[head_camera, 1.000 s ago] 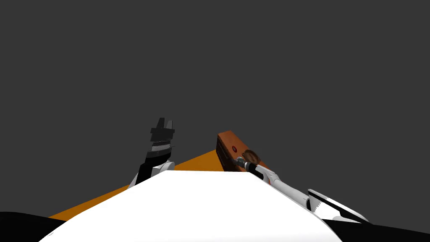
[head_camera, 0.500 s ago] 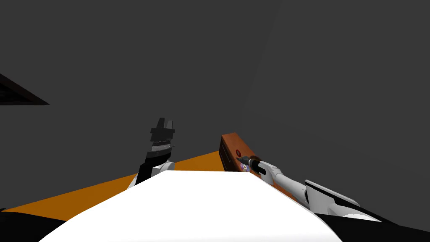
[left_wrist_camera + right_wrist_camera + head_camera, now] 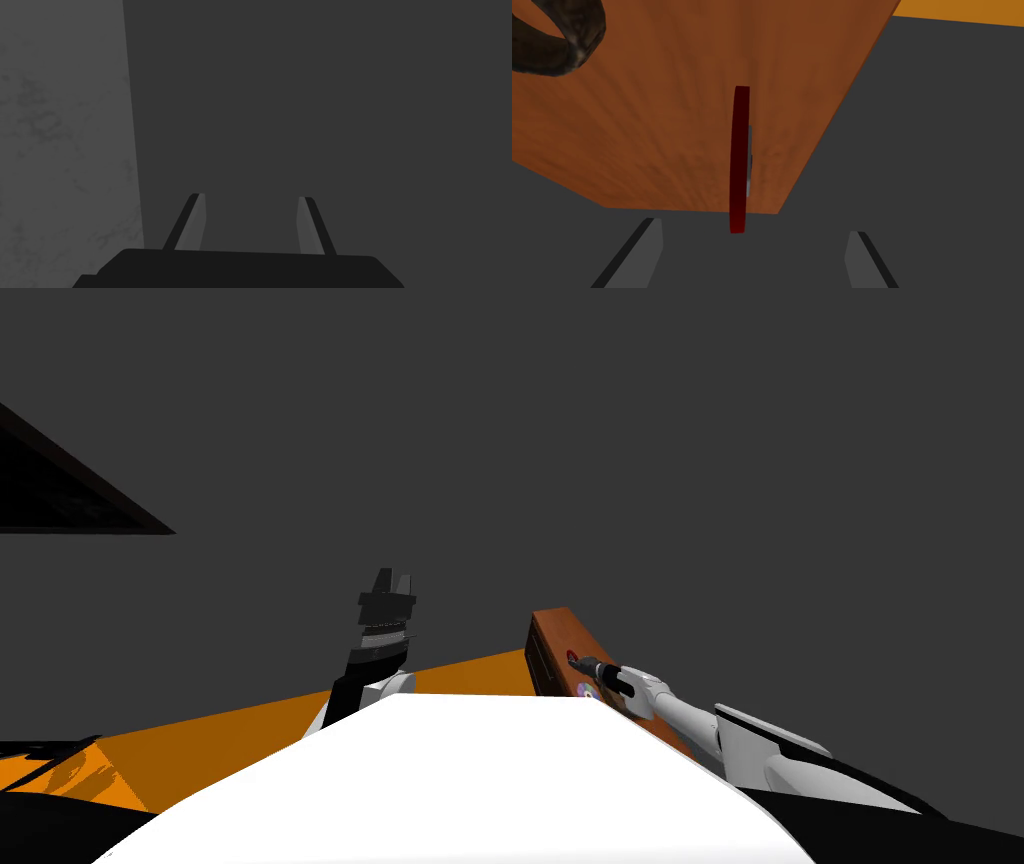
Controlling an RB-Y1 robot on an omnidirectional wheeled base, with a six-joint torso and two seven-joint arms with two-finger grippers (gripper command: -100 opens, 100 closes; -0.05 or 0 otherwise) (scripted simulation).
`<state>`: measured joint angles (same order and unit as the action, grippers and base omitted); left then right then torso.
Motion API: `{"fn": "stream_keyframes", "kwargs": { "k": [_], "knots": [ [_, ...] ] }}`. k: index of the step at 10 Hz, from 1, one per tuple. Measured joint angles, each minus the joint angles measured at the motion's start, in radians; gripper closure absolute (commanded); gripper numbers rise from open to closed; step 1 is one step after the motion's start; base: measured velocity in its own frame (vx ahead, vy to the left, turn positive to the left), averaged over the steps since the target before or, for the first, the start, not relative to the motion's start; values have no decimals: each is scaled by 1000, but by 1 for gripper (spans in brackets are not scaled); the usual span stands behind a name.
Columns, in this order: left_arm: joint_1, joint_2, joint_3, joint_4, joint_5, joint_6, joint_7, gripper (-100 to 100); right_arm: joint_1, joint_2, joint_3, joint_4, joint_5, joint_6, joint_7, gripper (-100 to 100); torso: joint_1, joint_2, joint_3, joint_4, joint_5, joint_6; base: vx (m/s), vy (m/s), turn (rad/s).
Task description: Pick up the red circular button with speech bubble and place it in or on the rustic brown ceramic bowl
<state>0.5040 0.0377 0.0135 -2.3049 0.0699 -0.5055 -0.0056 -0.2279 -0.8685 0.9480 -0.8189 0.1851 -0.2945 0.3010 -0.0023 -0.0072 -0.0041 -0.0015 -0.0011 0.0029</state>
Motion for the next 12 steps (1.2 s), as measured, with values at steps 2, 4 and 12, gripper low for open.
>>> {"fn": "stream_keyframes", "kwargs": {
  "k": [2, 4, 12],
  "knots": [
    [0, 0, 0, 0, 0, 0, 0, 0, 5, 12, -11, 0, 4, 7, 6, -100, 0, 1, 1, 0, 0, 0, 12, -27, 54],
    [0, 0, 0, 0, 0, 0, 0, 0, 8, 54, -39, 31, 15, 14, 27, -100, -2, 1, 0, 0, 0, 0, 7, -34, 33],
    [0, 0, 0, 0, 0, 0, 0, 0, 3, 38, -26, 22, 11, 11, 21, 100, 3, 2, 1, 0, 1, 1, -3, 9, -19]
  ]
}}
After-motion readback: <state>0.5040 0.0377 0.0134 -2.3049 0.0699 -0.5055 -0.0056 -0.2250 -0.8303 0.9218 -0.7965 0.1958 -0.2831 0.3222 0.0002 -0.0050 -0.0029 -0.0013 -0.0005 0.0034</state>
